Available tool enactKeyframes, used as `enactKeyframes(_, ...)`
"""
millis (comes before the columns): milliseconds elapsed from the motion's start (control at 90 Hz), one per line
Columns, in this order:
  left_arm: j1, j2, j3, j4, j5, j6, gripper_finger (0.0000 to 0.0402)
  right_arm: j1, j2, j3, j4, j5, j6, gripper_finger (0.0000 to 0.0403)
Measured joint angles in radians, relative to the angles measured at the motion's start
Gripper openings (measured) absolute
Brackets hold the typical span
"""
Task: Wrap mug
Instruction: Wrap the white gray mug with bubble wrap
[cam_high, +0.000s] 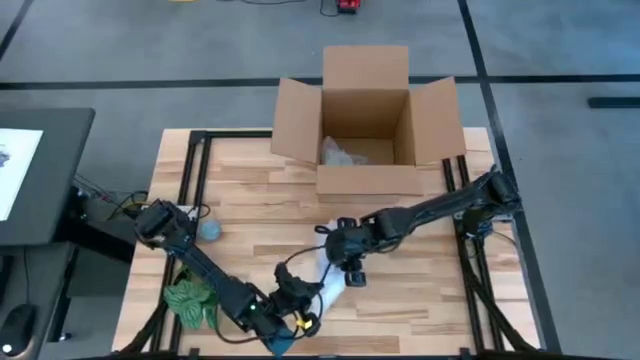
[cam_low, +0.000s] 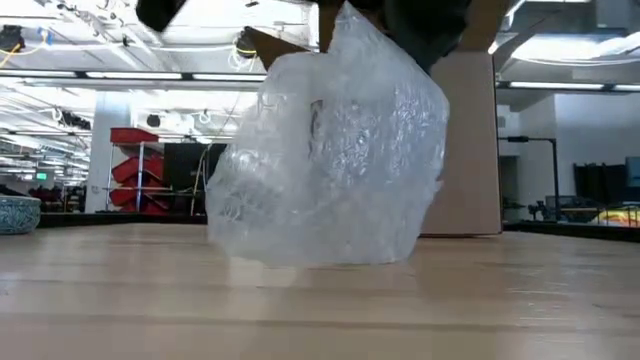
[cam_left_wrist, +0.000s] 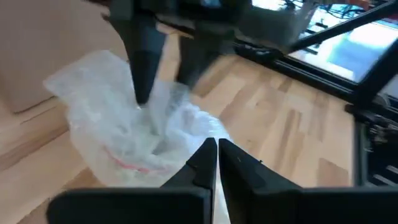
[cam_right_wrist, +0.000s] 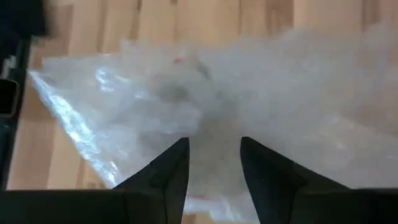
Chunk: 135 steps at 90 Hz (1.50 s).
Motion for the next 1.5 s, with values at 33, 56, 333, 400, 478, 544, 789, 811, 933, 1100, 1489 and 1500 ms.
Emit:
enactKeyframes(33,-0.007,0.000,0.012,-0.005,-0.009,0.006,0.0000,0.000,-0.002,0.017,-0.014,0.000,-0.012,0.0134)
enactKeyframes(56,-0.011,0.000,0.019,-0.007,-0.016,0.010,0.0000,-0.002,-0.006,0.028,-0.031,0.000,-0.018,0.0134)
enactKeyframes(333,-0.080,0.000,0.086,-0.026,-0.040,0.007,0.0000,0.068,-0.147,-0.015,-0.090,0.005,-0.161,0.0134)
enactKeyframes(400,-0.105,-0.001,0.086,-0.023,-0.040,0.000,0.0000,0.107,-0.193,-0.094,-0.002,0.013,-0.220,0.0134)
enactKeyframes(478,-0.131,0.002,0.086,-0.021,-0.045,-0.006,0.0000,0.144,-0.241,-0.207,0.160,0.030,-0.254,0.0134)
enactKeyframes(544,-0.149,0.002,0.084,-0.021,-0.068,-0.024,0.0000,0.162,-0.261,-0.288,0.330,0.052,-0.251,0.0130)
enactKeyframes(789,-0.164,0.003,0.081,-0.031,-0.110,-0.045,0.0000,0.137,-0.177,-0.341,0.649,0.053,-0.214,0.0072)
enactKeyframes(811,-0.164,0.003,0.081,-0.031,-0.110,-0.046,0.0000,0.132,-0.164,-0.340,0.653,0.054,-0.213,0.0064)
enactKeyframes(933,-0.156,0.003,0.081,-0.031,-0.110,-0.046,0.0000,0.098,-0.106,-0.338,0.616,0.095,-0.177,0.0015)
enactKeyframes(1100,-0.147,0.003,0.081,-0.031,-0.109,-0.047,0.0000,0.051,-0.050,-0.334,0.577,0.146,-0.096,0.0005)
enactKeyframes(1489,-0.125,0.005,0.080,-0.024,-0.095,-0.056,0.0000,-0.017,0.053,-0.312,0.544,-0.004,-0.020,0.0000)
enactKeyframes(1500,-0.125,0.005,0.080,-0.023,-0.095,-0.056,0.0000,-0.017,0.051,-0.310,0.541,-0.004,-0.020,0.0000)
